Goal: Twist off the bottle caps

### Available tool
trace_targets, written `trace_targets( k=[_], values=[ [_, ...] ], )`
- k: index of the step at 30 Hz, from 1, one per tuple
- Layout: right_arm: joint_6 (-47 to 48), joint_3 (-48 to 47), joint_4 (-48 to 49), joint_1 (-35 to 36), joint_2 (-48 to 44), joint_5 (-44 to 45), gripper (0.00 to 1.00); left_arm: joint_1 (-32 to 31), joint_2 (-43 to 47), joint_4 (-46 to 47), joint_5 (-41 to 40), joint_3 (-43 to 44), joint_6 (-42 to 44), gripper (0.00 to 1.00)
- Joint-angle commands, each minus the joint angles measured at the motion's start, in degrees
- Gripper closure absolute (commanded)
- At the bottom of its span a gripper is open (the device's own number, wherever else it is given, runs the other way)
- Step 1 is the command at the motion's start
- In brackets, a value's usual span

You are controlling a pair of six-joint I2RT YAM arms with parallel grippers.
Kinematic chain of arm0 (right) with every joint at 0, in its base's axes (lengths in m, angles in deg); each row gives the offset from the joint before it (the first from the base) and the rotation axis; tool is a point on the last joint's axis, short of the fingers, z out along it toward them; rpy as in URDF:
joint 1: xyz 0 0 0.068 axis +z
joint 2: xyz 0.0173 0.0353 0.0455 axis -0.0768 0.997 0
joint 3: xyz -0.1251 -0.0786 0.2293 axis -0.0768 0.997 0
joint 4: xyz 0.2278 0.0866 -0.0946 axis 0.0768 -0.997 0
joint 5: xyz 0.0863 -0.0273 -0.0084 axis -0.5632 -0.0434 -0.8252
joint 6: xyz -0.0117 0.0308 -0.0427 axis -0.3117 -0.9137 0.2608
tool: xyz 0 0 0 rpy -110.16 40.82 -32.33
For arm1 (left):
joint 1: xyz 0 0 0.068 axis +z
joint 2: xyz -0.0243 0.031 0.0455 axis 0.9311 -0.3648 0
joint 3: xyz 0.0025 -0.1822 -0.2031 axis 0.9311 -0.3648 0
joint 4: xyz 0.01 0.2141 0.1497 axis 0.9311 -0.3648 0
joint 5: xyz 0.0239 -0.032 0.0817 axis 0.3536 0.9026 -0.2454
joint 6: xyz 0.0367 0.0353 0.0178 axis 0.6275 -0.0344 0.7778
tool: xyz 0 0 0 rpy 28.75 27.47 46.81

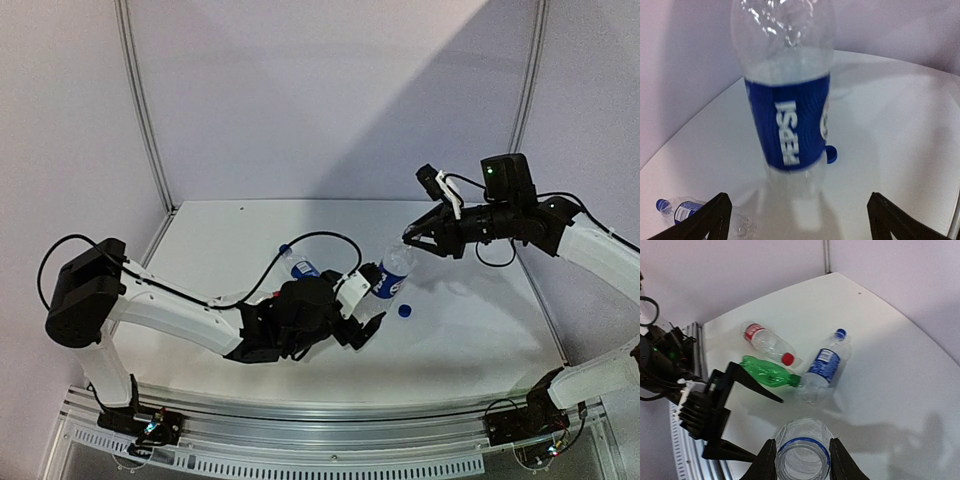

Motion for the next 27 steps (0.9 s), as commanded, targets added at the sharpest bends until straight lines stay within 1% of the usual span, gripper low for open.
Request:
trace_targets(
  k=[1, 3, 5, 8, 12, 15, 20, 27],
  values=[
    [7.0, -5.1, -8.3, -0.2, 0.7, 16.9, 1.0, 0.7, 3.3, -1.7, 0.1, -2.6, -0.2, 0.03],
    [7.8, -7.6, -10.4, -1.5, 1.8, 21.5, 1.0, 0.9, 4.0, -2.6, 1.0, -3.0, -1.1, 0.03],
    [7.8, -10.3, -11.9, -4.0, 3.8, 23.1, 1.0, 1.0, 4.6, -3.5, 1.8, -3.1, -1.9, 0.04],
    [6.2, -13.9, -13.3, -8.7, 7.0, 22.0, 1.0, 1.0, 5.3, -4.1, 2.4, -3.4, -2.5, 0.04],
    [5.5, -17.8, -14.7, -12.6, 11.7, 22.5, 1.0, 1.0, 5.9, -4.0, 2.3, -3.9, -2.5, 0.05],
    [4.2, -19.2, -13.7, -16.2, 15.1, 21.0, 1.0, 1.0, 5.9, -3.8, 2.7, -4.1, -2.4, 0.06],
    [2.8, -20.9, -12.8, -19.1, 18.0, 21.0, 1.0, 0.9, 5.8, -3.9, 3.3, -3.9, -2.7, 0.06],
    [-0.3, -25.5, -15.3, -23.4, 21.6, 17.0, 1.0, 0.9, 5.5, -4.2, 4.0, -3.7, -3.0, 0.06]
  ],
)
